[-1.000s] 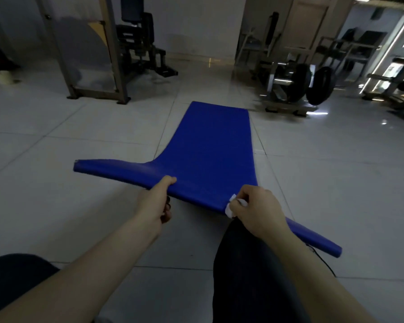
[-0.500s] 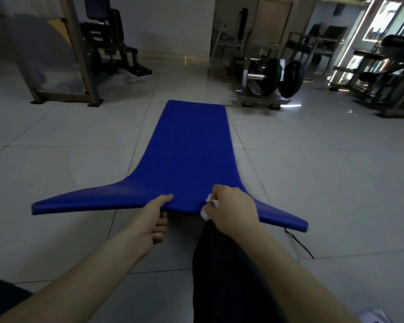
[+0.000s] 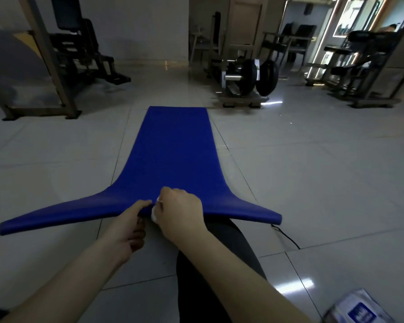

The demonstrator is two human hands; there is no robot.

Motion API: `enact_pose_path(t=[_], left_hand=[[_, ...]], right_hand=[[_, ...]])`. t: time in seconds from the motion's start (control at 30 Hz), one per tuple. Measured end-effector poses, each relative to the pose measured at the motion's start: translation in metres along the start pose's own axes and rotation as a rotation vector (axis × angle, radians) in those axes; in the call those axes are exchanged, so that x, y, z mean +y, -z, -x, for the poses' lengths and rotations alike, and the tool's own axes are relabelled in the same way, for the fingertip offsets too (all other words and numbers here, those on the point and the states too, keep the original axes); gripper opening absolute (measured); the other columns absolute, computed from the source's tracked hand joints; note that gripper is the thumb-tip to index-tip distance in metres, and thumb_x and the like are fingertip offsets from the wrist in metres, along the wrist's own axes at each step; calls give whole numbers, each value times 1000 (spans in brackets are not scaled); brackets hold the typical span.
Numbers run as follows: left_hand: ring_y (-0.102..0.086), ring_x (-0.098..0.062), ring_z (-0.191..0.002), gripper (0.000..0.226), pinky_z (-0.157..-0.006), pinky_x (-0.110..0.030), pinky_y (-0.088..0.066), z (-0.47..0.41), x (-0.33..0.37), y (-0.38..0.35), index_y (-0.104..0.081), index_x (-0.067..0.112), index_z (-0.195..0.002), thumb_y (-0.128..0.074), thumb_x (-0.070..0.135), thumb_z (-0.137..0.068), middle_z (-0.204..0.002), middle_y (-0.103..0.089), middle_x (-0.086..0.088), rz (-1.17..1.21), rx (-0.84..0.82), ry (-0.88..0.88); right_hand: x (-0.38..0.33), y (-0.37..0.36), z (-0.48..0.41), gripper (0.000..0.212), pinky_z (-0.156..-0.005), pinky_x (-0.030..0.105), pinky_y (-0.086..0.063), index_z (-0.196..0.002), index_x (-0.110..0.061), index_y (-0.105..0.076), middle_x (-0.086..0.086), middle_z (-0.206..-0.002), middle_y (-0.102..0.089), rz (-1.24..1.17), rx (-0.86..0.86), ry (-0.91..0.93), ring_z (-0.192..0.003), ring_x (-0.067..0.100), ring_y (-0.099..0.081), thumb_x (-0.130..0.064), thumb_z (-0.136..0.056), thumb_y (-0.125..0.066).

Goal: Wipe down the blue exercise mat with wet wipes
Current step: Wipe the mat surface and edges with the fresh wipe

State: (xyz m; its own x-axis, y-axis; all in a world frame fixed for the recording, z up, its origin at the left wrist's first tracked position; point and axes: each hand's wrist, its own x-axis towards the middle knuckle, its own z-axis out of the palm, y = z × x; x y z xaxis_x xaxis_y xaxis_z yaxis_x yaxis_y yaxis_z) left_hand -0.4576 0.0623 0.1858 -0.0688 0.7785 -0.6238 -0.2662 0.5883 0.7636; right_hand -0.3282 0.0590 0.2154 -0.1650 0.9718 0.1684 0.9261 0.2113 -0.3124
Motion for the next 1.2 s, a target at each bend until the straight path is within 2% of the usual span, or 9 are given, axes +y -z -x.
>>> enact_pose_path(t=[0.17,0.3,0.43,0.6,0.73,0.77,0.9,1.07,1.2], left_hand=[[-16,-6,-32,52,-33,-15,-11,-3,0,10,-32,23,-58,-70,37,-90,-45,-21,7,34,-46,24],[-17,-6,-32,52,-35,-15,-12,-4,3,13,-32,23,-56,-69,38,-91,-45,-22,6,8,-79,20],[-20,-7,-33,51,-35,-15,-15,-3,-1,10,-35,21,-57,-70,41,-89,-45,-25,5,-23,-49,-1],[-45,-12,-54,48,-49,-25,-38,1,-12,-21,-60,16,-81,-82,57,-73,-64,-55,-1,-149,46,-188],[-65,-20,-85,48,-63,-32,-47,-1,-28,-41,-67,14,-105,-82,51,-77,-96,-72,-7,-93,9,-167],[-65,-21,-84,46,-62,-33,-47,-4,-28,-41,-68,12,-104,-80,48,-79,-96,-72,-7,-80,13,-160],[-44,-10,-48,37,-37,-21,-31,-14,-26,-39,-65,11,-93,-79,43,-80,-65,-58,-3,-81,32,-140],[-37,-9,-48,37,-33,-19,-26,-12,-27,-35,-64,7,-87,-80,40,-81,-65,-52,-2,-82,46,-165],[-36,-9,-46,37,-35,-19,-25,-12,-26,-36,-64,6,-86,-79,40,-83,-63,-50,-1,-79,30,-164]], right_hand=[[56,21,20,16,-69,34,-48,-87,-18,-54,-3,-78,-59,-24,-23,-155,-70,16,-56,-32,-93,-58],[99,44,40,14,-76,34,-54,-90,-19,-53,-3,-82,-61,-25,-44,-306,-75,15,-59,-31,-98,-51],[118,50,44,15,-79,41,-58,-97,-17,-57,1,-87,-65,0,-75,-435,-77,18,-63,-32,-96,-56],[85,43,21,14,-76,33,-53,-89,-20,-52,0,-84,-62,-34,-137,-295,-75,15,-59,-31,-96,-57],[46,32,6,15,-77,37,-55,-92,-18,-54,1,-83,-62,-42,-209,-145,-76,18,-61,-31,-93,-62],[42,29,5,16,-76,38,-56,-91,-18,-54,1,-81,-61,-26,-205,-130,-75,19,-61,-31,-93,-62],[56,35,10,18,-76,37,-54,-90,-18,-51,1,-82,-60,-9,-207,-184,-73,18,-57,-33,-92,-62],[106,53,25,20,-79,42,-55,-84,-22,-54,1,-83,-64,-23,-180,-407,-75,22,-61,-36,-81,-67],[115,54,29,18,-74,41,-58,-87,-16,-58,3,-84,-63,15,-118,-428,-76,24,-62,-33,-87,-64]])
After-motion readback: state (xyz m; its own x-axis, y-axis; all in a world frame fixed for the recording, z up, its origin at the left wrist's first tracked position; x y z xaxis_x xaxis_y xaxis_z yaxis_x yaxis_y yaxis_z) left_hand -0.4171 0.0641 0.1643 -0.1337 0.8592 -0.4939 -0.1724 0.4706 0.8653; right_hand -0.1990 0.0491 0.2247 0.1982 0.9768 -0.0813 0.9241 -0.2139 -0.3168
